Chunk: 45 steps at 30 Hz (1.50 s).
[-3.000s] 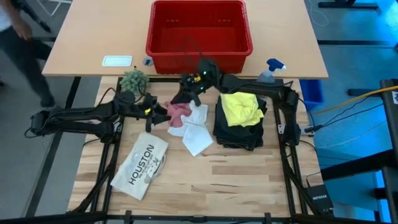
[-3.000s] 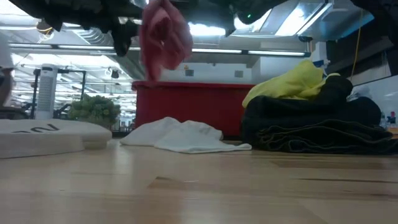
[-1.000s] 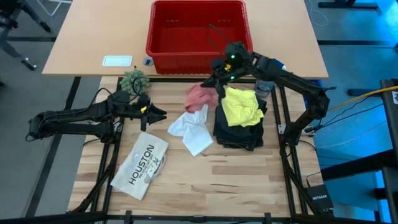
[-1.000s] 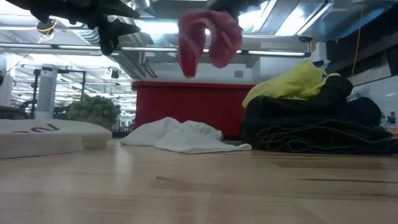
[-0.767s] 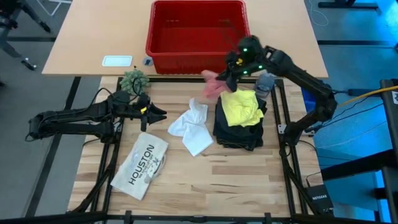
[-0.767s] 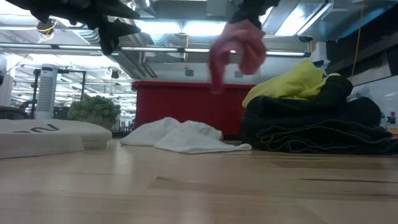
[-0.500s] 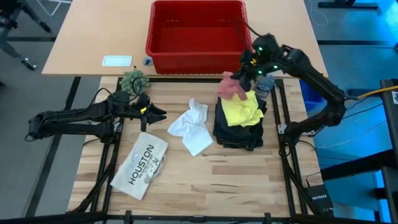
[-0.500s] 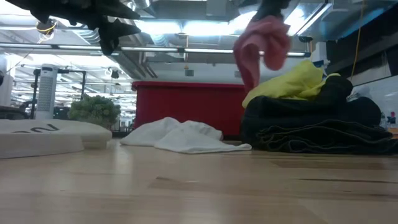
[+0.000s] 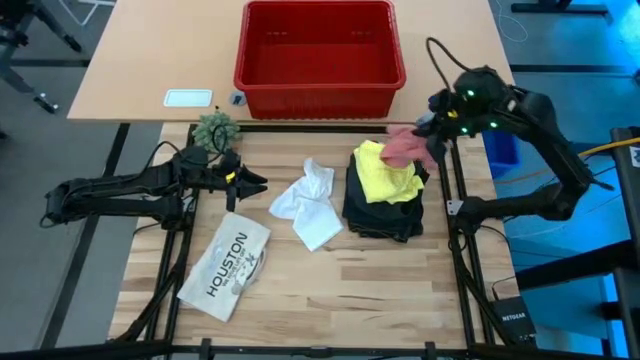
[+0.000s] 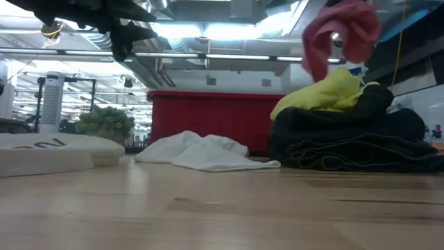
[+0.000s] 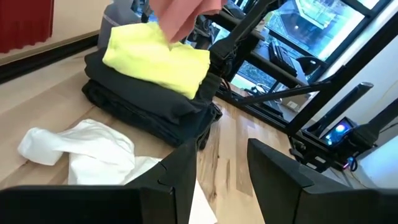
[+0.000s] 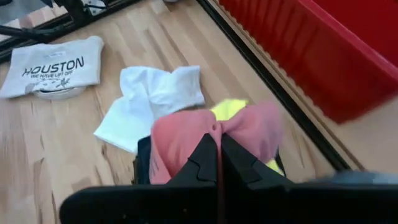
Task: Fold laundry
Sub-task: Stack the pink panty on the yellow shirt
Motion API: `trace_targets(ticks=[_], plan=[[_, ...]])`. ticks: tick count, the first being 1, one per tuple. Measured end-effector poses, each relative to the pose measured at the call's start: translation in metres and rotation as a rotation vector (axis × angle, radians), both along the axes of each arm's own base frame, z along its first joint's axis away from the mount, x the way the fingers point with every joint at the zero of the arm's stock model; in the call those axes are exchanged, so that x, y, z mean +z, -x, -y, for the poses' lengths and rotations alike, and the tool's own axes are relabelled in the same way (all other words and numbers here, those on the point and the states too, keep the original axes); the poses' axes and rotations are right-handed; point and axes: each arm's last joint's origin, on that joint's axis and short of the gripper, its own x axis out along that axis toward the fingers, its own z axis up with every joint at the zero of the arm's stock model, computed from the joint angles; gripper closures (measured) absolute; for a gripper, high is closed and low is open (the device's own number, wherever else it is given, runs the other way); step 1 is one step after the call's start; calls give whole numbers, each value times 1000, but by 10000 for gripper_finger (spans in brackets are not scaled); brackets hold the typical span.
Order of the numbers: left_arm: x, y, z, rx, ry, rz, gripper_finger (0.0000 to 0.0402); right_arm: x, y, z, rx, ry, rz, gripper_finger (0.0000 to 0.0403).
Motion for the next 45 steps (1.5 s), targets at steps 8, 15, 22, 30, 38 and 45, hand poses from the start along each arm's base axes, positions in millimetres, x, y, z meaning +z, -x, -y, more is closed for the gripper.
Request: trace_targets(ticks=[8,15,22,30,38,45], plan=[[0,0,0,5,16,1,269,-2,17,-11,-37,-32,-62,403],[0,0,0,5,22,2,269,-10,6,-3,-32,-42,-106,403],[-1,0,0,5,24,-8,269,-1,16,-4,-96,51,-4,403],[-3,0,0,3,20,-23,269,1,52,-22,-164,11,-6,403],[-4,-1,0,4,22,-29,269,-6,47,-19,-137,-57,-18,403],[-5,-2,-1,2,18,-40,269,-57,9,10,-61,-173,-36,403]])
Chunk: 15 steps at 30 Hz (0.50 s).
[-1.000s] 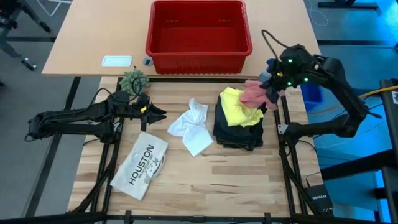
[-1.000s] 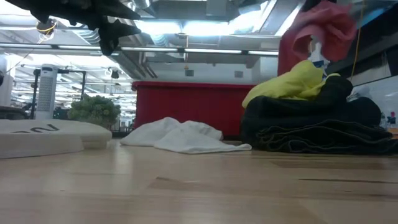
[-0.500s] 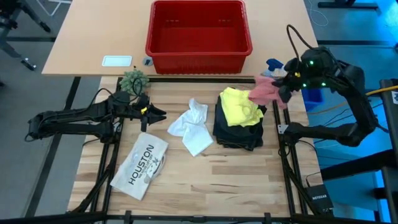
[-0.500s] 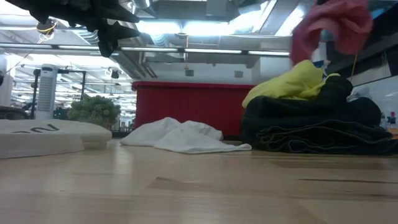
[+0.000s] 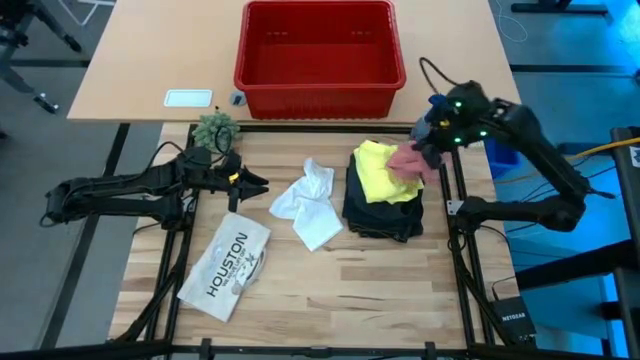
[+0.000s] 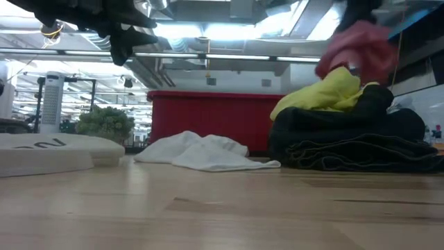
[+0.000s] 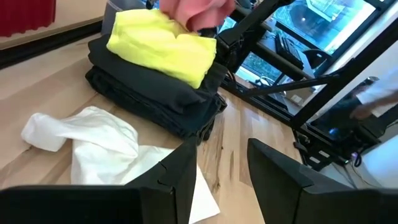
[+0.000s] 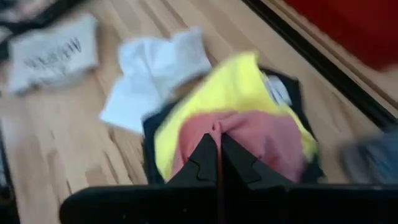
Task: Fold laundry
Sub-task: Stack the pink panty on the yellow shirt
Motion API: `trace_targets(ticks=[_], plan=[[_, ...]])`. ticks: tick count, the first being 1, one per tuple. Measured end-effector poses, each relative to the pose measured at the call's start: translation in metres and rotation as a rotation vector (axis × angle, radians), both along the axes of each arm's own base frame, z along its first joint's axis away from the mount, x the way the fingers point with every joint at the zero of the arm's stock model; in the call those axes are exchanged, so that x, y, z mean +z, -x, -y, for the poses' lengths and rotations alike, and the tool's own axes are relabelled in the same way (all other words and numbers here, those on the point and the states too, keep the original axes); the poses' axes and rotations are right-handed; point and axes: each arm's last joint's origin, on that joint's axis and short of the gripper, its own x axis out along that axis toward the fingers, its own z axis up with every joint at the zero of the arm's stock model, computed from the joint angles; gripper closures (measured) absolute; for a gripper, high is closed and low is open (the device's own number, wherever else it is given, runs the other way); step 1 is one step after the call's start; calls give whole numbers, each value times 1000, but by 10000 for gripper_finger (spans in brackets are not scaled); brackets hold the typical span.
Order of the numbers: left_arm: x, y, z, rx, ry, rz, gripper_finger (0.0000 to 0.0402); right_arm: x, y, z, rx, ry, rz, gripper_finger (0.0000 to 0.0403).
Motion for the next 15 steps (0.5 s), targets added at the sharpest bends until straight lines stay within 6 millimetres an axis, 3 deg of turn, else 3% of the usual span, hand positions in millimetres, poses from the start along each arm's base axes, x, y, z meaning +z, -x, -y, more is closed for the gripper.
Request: trace_targets(ticks=[6,15], plan=[[0,0,0,2,7,-1,269,-42,-30,22,20,-50,127,403],[-6,0,0,2,22,-52,269,-103,-64,44,51,-132,174,403]])
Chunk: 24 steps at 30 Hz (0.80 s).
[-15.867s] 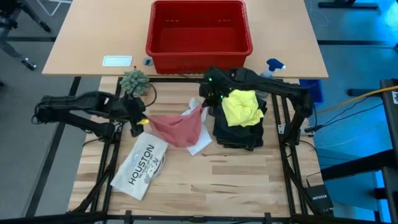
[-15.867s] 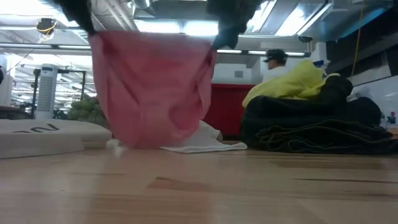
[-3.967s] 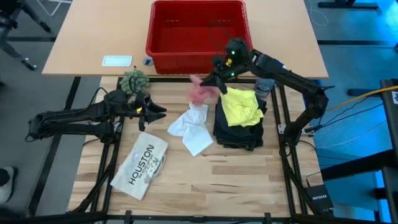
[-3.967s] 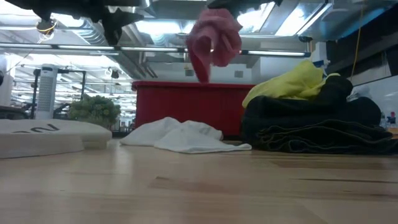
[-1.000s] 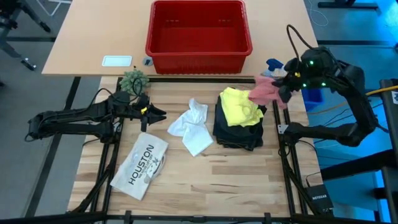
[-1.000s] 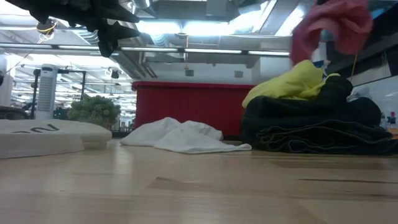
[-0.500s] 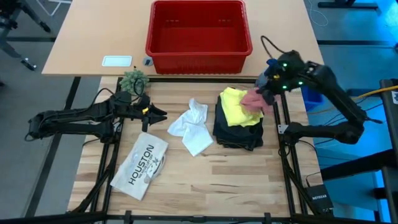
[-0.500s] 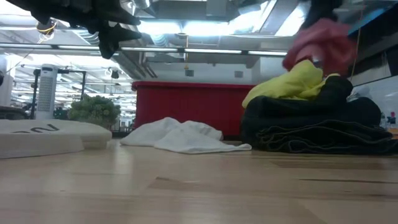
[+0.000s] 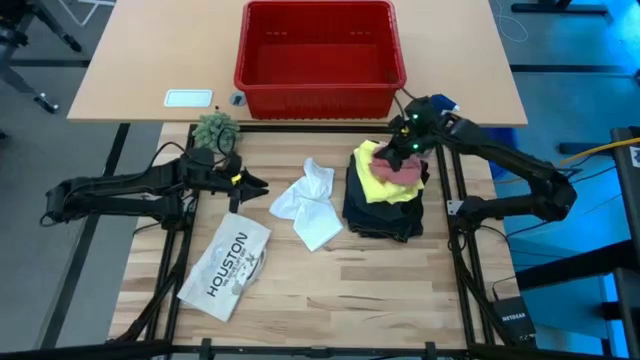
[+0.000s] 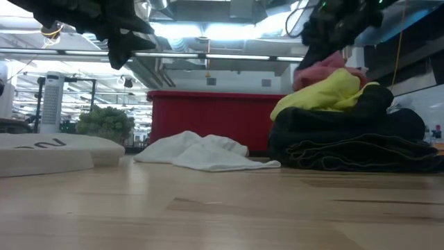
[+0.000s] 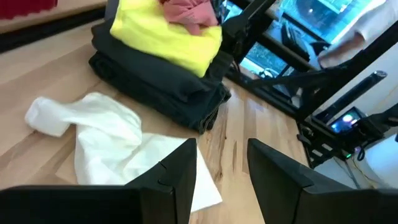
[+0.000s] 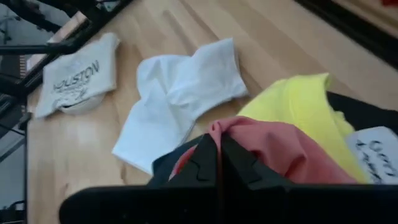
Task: Fold laundry
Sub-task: Stack the pink panty on the yellow shirt
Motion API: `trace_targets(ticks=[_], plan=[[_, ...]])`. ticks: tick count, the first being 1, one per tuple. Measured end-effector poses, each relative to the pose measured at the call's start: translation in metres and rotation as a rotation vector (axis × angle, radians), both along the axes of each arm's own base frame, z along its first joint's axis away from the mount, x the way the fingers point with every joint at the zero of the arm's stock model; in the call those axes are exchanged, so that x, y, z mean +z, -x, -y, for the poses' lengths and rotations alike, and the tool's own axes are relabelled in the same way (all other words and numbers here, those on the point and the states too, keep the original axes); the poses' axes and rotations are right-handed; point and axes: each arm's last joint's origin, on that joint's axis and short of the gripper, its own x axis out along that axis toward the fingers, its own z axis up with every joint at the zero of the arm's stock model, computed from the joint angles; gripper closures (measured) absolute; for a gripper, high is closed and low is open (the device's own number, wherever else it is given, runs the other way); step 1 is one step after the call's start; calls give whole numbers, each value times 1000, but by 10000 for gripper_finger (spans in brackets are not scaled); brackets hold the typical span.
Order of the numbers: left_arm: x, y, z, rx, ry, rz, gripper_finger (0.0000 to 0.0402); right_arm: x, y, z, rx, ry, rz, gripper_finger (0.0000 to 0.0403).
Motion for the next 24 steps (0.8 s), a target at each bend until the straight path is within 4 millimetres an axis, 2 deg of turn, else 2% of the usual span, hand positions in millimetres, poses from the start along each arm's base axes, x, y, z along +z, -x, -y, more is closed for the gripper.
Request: trace_targets(ticks=[6,8,12,24], plan=[[-5,-5,-1,2,12,-27,269,-22,-13,14,-35,12,-30,403],[-6,-6,-2,3,17,-39,269,-23,-12,18,-36,3,-9,403],[-6,-6,-2,6,30,-38,269,-5,-12,16,27,-46,121,403],[-6,-6,-2,2,16,-36,269,46,13,-16,69,-27,163,403]])
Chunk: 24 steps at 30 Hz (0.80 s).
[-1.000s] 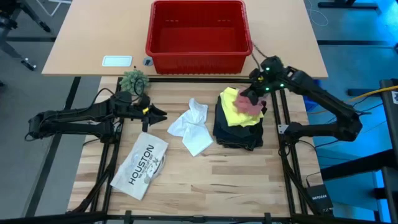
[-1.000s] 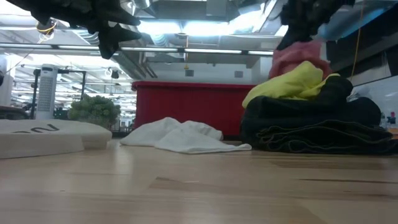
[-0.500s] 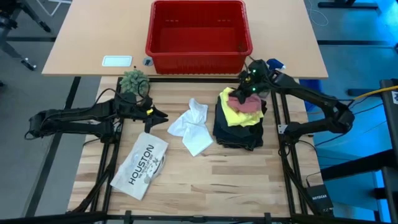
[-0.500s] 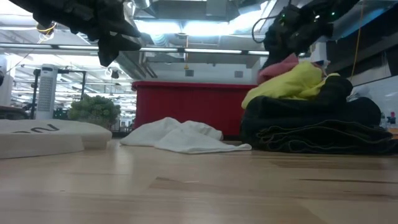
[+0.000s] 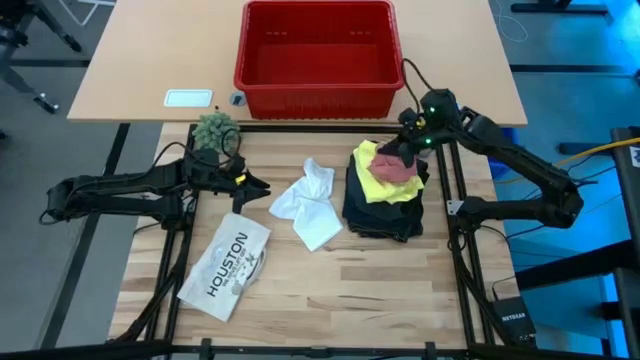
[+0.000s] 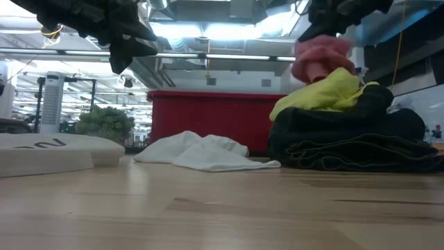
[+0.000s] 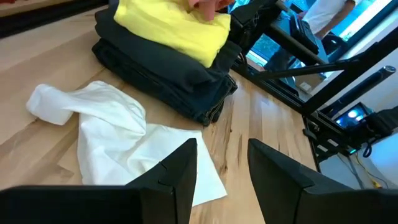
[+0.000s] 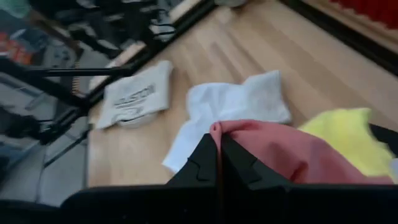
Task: Fold laundry
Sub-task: Stack the pink panty on the yellow shirt
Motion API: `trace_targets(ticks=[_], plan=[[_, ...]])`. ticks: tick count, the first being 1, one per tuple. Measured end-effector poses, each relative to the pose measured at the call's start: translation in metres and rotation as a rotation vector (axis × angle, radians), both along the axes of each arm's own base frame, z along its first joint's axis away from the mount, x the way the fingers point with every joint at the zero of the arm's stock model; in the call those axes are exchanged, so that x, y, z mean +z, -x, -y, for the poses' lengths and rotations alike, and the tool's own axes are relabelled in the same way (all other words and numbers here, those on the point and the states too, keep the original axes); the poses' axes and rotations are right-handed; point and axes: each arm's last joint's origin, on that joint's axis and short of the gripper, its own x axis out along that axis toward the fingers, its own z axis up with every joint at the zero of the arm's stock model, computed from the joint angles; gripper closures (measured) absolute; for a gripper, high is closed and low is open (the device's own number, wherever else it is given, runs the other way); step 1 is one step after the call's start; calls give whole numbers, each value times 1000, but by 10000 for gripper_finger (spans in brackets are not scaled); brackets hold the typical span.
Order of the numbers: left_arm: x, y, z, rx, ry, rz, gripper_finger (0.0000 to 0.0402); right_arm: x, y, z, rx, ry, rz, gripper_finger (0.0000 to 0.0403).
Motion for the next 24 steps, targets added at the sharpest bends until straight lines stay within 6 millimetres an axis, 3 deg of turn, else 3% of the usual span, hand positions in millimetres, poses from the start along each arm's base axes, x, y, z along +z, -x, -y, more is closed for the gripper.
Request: trace_targets(ticks=[4,10,18,24], plan=[[0,0,0,-1,-3,0,269,3,2,-3,35,-46,-5,403],[1,0,0,-1,-5,6,269,-8,-8,6,19,-31,-58,403],[1,0,0,-1,-6,6,269,-46,-37,40,-4,-36,-159,403],[0,0,0,1,5,-2,269,-68,-47,58,-111,10,-281,394]])
